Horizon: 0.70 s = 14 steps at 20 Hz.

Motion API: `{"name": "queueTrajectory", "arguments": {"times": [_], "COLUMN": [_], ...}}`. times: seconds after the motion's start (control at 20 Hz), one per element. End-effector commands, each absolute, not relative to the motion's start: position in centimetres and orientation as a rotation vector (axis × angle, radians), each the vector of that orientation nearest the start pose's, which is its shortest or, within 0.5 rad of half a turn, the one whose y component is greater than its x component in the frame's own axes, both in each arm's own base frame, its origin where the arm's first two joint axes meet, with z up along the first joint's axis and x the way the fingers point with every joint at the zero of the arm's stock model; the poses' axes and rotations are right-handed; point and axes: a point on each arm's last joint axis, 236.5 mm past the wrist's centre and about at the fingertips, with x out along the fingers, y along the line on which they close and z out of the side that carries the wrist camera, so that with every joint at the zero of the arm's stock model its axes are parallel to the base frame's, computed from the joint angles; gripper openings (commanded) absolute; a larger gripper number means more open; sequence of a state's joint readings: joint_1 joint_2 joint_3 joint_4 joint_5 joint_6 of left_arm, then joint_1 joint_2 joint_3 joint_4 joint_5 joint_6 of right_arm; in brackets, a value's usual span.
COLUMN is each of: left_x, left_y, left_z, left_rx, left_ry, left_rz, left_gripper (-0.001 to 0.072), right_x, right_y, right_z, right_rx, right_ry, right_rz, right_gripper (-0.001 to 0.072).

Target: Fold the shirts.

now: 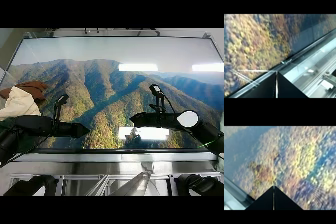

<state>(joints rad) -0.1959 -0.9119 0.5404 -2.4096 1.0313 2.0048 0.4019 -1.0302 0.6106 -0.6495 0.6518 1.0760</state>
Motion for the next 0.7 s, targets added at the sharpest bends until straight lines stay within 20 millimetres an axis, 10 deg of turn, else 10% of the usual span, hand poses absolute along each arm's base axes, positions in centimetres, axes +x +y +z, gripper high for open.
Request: {"name": "queueTrajectory", "arguments": {"times": [0.0,0.25,0.3,0.35,0.45,0.5,0.65], "left_x": [22.8,25.5,27.2,29.9,35.4,37.9,43.5], "left_y": [-19.9,-17.5,-15.6,-12.7,-5.5,-1.6,7.2], "left_z": [-1.6,0.0,1.4,3.4,8.1,10.2,11.7], "left_rx": [-0.376,-0.308,-0.264,-0.234,-0.149,-0.122,-0.091], "left_ry": [1.242,1.181,1.144,1.079,0.918,0.864,0.844], "left_rz": [-0.721,-0.668,-0.626,-0.540,-0.340,-0.245,-0.070], "left_gripper": [0.0014,0.0017,0.0150,0.0346,0.0393,0.0693,0.0720], "right_x": [28.6,28.6,28.6,28.6,28.6,28.6,28.6], "right_y": [24.6,24.6,24.6,24.6,24.6,24.6,24.6], "right_z": [-0.7,-0.7,-0.7,-0.7,-0.7,-0.7,-0.7], "right_rx": [0.318,0.318,0.318,0.318,0.318,0.318,0.318], "right_ry": [1.006,1.006,1.006,1.006,1.006,1.006,1.006], "right_rz": [0.705,0.705,0.705,0.705,0.705,0.705,0.705], "right_gripper": [0.0020,0.0020,0.0020,0.0020,0.0020,0.0020,0.0020]}}
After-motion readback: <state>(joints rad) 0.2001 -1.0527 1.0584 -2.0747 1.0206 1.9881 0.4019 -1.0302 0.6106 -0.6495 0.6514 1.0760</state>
